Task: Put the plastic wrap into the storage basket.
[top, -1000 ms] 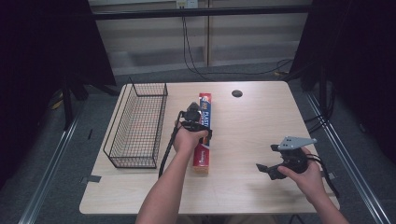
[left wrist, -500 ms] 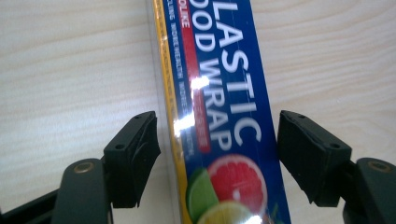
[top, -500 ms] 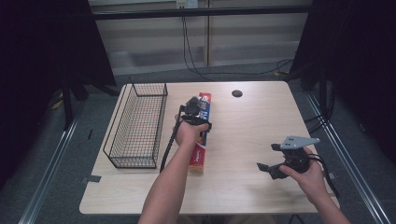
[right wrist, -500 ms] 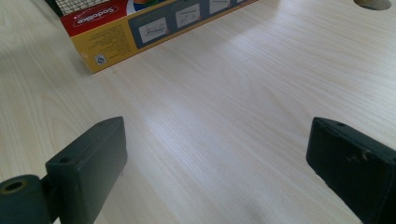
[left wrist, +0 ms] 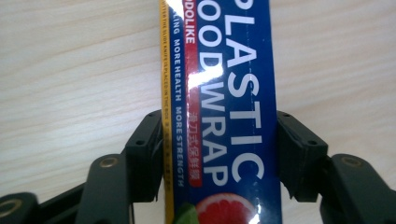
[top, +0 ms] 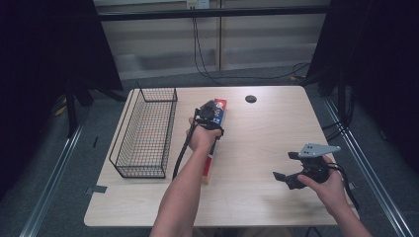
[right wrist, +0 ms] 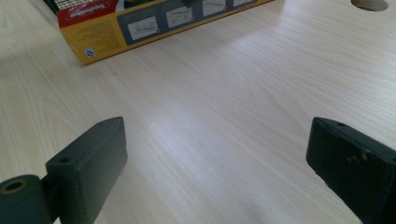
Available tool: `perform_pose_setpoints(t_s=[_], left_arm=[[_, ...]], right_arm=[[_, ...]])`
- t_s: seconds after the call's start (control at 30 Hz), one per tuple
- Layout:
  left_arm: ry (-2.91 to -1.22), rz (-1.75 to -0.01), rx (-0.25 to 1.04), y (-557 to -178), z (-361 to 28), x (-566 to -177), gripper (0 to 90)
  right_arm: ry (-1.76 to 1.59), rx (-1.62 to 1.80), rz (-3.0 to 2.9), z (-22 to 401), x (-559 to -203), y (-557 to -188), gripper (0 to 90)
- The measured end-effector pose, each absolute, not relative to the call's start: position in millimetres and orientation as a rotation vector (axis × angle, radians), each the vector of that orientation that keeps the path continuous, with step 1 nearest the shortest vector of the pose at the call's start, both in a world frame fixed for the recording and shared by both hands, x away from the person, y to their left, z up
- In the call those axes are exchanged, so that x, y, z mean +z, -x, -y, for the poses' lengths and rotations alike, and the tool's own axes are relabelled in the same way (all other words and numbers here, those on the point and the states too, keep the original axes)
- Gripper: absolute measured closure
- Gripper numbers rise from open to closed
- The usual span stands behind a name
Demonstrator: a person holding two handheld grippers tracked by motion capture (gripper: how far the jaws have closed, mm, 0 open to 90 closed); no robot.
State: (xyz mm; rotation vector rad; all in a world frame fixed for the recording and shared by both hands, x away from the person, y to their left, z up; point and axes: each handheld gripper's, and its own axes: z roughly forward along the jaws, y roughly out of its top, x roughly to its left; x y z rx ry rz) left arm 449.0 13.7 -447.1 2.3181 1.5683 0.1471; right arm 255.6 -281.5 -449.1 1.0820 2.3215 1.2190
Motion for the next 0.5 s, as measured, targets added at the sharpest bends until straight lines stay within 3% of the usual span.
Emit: perform_pose_setpoints(t_s=[0.5], left_arm=[[-2.374,-1.51,0.103,-442,-28,-409,43.3]], right_arm=[[-1.081,1.219,-2.314,283,-448,-256,4.9]])
